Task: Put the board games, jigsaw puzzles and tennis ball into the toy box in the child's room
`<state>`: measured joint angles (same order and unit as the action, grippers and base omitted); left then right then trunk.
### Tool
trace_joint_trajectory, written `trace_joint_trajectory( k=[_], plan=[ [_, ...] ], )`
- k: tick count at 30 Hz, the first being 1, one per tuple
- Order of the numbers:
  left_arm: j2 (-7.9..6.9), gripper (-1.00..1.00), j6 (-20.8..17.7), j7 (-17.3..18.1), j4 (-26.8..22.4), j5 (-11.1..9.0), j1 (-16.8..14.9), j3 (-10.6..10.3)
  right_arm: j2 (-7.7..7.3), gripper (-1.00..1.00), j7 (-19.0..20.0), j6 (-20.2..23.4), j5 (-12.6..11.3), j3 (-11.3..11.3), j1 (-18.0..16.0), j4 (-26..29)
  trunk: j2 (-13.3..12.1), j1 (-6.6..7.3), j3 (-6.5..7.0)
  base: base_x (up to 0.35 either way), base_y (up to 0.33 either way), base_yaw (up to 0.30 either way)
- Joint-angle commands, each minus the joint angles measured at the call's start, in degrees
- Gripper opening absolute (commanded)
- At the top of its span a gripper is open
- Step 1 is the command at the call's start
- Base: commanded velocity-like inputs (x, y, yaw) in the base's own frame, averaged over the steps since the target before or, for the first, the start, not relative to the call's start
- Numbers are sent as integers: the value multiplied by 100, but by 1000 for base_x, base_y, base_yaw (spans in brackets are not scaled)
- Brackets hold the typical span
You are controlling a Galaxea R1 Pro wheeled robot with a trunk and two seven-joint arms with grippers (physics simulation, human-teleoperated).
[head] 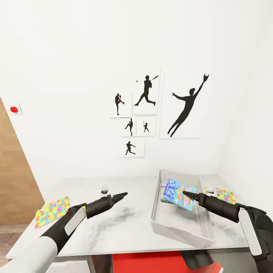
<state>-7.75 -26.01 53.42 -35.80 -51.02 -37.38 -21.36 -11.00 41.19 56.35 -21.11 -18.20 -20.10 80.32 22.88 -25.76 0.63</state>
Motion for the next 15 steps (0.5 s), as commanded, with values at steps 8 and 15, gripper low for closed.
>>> trace_joint_trajectory(
  k=[8,15],
  plan=[
    [26,100,-43,-2,52,-50,26,-26,0,-100,7,36,9,0,2,-3,4,-2,-2,0,0,0],
    [134,100,-236,-153,-60,9,254,-45,-12,-100,-77,52,43,20,18,-52,4,-2,-2,0,0,0]
  ],
)
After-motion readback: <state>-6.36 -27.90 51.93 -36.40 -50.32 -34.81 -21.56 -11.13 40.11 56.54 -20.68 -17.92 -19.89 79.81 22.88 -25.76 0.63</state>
